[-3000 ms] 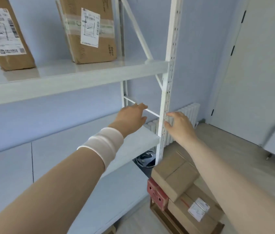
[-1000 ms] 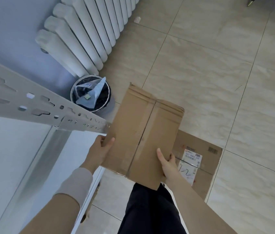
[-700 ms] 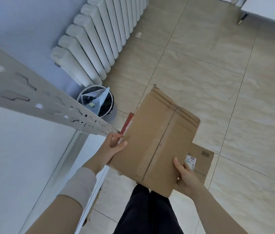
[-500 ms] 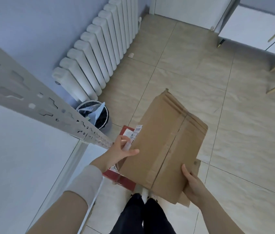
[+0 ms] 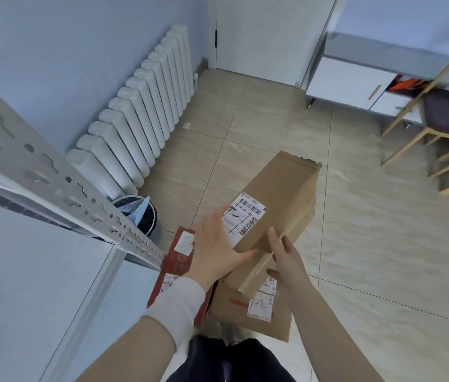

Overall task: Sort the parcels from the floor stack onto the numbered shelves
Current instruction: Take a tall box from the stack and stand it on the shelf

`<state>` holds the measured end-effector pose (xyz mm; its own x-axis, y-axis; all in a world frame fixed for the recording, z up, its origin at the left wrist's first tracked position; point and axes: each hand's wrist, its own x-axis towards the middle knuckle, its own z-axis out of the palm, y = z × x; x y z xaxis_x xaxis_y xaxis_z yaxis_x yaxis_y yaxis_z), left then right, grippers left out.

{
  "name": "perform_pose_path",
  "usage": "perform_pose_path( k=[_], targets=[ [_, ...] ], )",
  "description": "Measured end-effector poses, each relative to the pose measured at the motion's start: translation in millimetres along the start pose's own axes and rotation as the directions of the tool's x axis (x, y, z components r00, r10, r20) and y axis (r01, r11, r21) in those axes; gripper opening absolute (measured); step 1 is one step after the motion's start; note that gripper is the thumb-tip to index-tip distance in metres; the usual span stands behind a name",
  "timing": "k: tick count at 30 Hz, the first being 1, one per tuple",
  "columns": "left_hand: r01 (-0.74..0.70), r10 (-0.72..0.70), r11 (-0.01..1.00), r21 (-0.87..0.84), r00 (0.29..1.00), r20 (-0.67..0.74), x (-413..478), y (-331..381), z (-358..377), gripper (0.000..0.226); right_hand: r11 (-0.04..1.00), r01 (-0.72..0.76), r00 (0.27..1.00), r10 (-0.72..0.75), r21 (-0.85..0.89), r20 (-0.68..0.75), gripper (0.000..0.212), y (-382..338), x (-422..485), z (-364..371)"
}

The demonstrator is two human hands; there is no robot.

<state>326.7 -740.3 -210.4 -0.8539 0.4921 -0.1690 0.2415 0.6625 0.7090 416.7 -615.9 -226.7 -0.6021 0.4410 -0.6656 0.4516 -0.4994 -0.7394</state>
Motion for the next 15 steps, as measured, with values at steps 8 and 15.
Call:
perform_pose_path(
  k=[8,15],
  targets=[
    [-0.158,0.129,0.97,0.185,0.978,0.162,-14.9,9.8,13.2,0.119,0.982,0.025,0.999,-0.029,0.188,0.017,0.058,2.0,-12.0,-3.7],
    [0.054,0.008,0.983,-0.174,0.942,0.335,-10.9,2.3,-3.1,0.074,0.98,-0.021,1.0,0.016,0.2,0.024,0.056,4.7,-24.2,-19.3]
  ],
)
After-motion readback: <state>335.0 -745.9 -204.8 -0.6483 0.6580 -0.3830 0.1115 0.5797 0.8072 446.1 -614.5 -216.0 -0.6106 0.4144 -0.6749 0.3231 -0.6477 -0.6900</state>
